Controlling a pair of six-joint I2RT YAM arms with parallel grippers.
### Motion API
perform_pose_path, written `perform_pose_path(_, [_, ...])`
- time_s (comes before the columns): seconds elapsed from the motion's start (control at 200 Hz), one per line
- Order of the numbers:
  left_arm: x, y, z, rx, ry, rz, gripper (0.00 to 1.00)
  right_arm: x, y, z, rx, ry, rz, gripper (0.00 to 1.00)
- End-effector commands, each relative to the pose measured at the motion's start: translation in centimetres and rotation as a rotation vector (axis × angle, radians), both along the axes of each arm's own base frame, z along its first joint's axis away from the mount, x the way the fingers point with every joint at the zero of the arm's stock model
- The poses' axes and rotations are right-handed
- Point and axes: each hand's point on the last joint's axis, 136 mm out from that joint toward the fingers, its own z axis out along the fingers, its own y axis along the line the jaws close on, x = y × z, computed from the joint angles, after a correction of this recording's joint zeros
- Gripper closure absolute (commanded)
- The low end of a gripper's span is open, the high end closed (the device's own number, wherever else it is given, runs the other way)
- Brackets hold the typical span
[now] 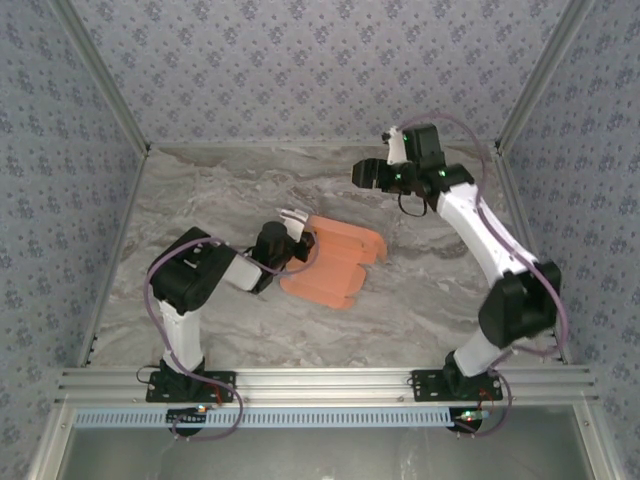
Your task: Fold the paper box
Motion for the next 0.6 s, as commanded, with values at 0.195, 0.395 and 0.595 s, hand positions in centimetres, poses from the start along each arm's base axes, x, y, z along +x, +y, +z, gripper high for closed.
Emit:
perform_pose_path(0.195, [-0.7,-2.5,-0.9,-0.006,0.046,-0.214,0.81,-5.0,4.7,-10.3,0.029,0.407,0.415,0.33])
perform_pose_path(0.395, [-1.1,-2.9,-1.3,0.004,0.037,-0.229,0.80,-5.5,5.9,-12.5,0.053,0.470,0.451,0.34])
perform_pose_path(0.595, [-1.5,-3.2,-1.6,0.037,0.009,-0.209,0.79,-6.1,6.2,-15.0,0.028,0.512,0.439,0.39])
